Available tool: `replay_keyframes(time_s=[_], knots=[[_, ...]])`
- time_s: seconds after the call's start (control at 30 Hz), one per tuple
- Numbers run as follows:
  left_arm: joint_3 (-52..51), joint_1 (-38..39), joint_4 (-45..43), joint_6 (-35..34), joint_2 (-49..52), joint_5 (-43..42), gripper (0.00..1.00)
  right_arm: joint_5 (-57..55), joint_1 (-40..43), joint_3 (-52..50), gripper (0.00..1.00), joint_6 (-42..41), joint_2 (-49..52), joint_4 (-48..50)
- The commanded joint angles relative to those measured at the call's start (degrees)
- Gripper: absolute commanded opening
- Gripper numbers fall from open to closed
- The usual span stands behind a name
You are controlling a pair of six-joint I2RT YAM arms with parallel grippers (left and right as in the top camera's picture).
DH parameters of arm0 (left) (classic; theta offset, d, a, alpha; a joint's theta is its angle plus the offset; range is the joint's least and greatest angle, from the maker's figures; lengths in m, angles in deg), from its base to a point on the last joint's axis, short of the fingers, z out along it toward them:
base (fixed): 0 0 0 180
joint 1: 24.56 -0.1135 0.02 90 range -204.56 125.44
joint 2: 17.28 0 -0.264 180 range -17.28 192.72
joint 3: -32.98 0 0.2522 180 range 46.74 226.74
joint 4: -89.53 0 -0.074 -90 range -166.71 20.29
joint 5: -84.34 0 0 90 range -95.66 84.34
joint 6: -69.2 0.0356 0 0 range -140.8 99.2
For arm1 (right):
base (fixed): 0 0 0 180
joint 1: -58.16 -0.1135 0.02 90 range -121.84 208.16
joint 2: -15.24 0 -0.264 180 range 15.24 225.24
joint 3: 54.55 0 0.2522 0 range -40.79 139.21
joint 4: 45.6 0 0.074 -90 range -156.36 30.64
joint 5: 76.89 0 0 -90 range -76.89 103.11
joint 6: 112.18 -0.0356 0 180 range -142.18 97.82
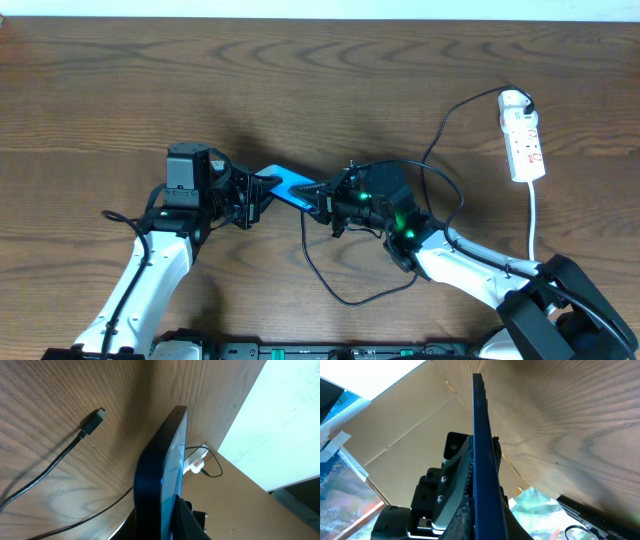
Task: Plug charger to phone and switch on socket
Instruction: 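Grasp the phone's top with the left gripper, holding it horizontally, then open the right gripper and withdraw it from the phone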
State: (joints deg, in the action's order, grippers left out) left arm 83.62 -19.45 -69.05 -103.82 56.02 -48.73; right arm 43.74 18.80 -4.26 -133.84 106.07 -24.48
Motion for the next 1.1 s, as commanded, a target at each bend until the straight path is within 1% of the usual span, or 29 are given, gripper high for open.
replay_keyframes(time_s=[0.0,0.27,0.37,0.6,0.7,0.8,0.87,0.93,0.97,1.07], knots=[[0.0,0.5,0.8,0.4,0.0,3.9,0.07,1.8,-0.8,0.5,0.10,4.5,-0.3,0.5],[0.0,0.5,0.8,1.3,0.0,9.1,0.08,1.8,-0.8,0.5,0.18,4.5,-0.3,0.5],[0.0,0.5,0.8,1.3,0.0,9.8,0.07,1.2,-0.8,0.5,0.20,4.6,-0.3,0.3],[0.0,0.5,1.2,1.3,0.0,12.5,0.07,1.0,-0.8,0.5,0.24,4.6,-0.3,0.0],[0.0,0.5,3.4,1.7,0.0,16.2,0.07,1.0,-0.8,0.5,0.29,5.3,-0.3,0.0],[0.0,0.5,4.9,3.5,0.0,18.8,0.07,1.0,-0.8,0.5,0.34,8.3,-0.3,0.0],[0.0,0.5,6.0,3.7,0.0,19.9,0.07,1.0,-0.8,0.5,0.38,10.4,-0.3,0.0],[0.0,0.4,6.3,3.9,0.0,19.9,0.07,0.9,-0.8,0.5,0.44,12.3,-0.3,0.0],[0.0,0.4,6.3,3.9,0.0,19.9,0.08,0.8,-0.8,0.5,0.49,13.9,-0.3,0.0],[0.0,0.4,6.2,3.9,0.0,19.9,0.07,-0.1,-0.8,0.5,0.56,20.4,-0.3,0.0]])
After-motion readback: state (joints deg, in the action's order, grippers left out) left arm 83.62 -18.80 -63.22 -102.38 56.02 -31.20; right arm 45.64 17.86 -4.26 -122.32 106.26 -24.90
